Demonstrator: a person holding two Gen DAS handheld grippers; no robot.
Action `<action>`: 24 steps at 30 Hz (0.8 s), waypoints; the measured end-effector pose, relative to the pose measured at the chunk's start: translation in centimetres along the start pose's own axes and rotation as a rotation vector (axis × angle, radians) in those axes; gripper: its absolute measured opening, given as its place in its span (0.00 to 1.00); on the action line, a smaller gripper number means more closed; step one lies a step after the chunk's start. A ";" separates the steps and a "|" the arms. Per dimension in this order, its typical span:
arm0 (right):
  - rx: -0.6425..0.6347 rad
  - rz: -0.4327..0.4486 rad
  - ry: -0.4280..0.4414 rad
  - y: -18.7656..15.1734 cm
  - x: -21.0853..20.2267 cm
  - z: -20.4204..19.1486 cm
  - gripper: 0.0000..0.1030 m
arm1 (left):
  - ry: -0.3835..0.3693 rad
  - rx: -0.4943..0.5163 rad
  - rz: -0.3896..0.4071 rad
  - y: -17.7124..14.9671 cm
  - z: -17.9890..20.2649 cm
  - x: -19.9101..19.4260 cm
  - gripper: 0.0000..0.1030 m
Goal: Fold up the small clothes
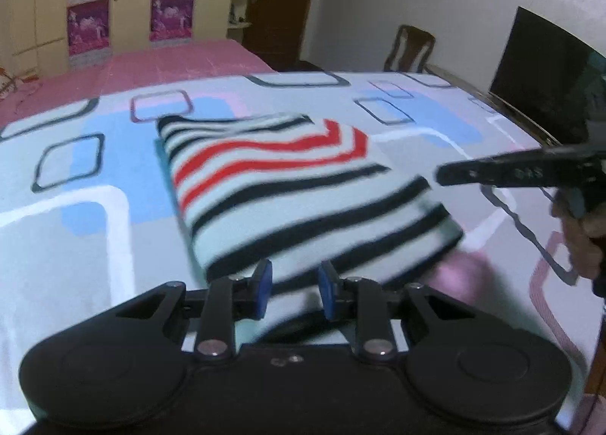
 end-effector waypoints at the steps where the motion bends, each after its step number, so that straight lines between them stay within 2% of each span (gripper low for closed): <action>1: -0.004 -0.030 0.006 -0.3 0.5 -0.2 0.11 | 0.001 0.000 -0.020 -0.4 0.2 0.6 0.26; 3: -0.031 -0.105 -0.013 -2.1 1.9 -0.2 0.11 | 0.008 -0.017 -0.057 -1.5 0.2 1.7 0.25; 5: -0.042 -0.176 -0.052 -4.2 3.5 0.7 0.11 | 0.001 -0.048 -0.061 -1.6 -0.1 2.0 0.25; 7: 0.000 -0.125 -0.026 -3.3 2.5 0.9 0.11 | 0.014 -0.054 -0.020 -0.4 -0.5 0.9 0.26; 8: 0.006 -0.069 -0.006 -2.1 1.5 0.7 0.11 | 0.023 -0.057 0.008 0.2 -0.9 0.5 0.34; 9: 0.007 -0.028 0.005 -1.1 1.0 0.5 0.11 | 0.031 -0.067 0.041 1.1 -1.5 0.3 0.37; 12: 0.020 0.044 -0.017 2.5 2.2 0.9 0.11 | 0.032 -0.083 0.087 3.8 -3.1 1.9 0.37; 16: 0.087 0.029 -0.002 5.4 7.2 1.8 0.11 | 0.015 -0.103 0.072 6.2 -4.8 6.4 0.37; 18: 0.078 -0.025 -0.013 5.2 9.4 2.1 0.11 | 0.029 -0.072 0.000 5.9 -5.0 8.8 0.38; 19: 0.070 -0.090 -0.040 4.4 10.8 2.5 0.11 | 0.036 -0.062 0.000 5.8 -5.0 9.2 0.38; 24: 0.087 -0.083 -0.022 4.1 10.6 3.6 0.11 | 0.072 -0.029 -0.013 5.8 -4.5 8.2 0.38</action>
Point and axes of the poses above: each gripper's, at about its wrist camera, not at the fingertips, and x roughly the way its jaws point, z to its right, y to its top, the point moved 6 cm from there along x, roughly the way its jaws point, and after that the axes turned 11 degrees about x, right-handed, at the moved point
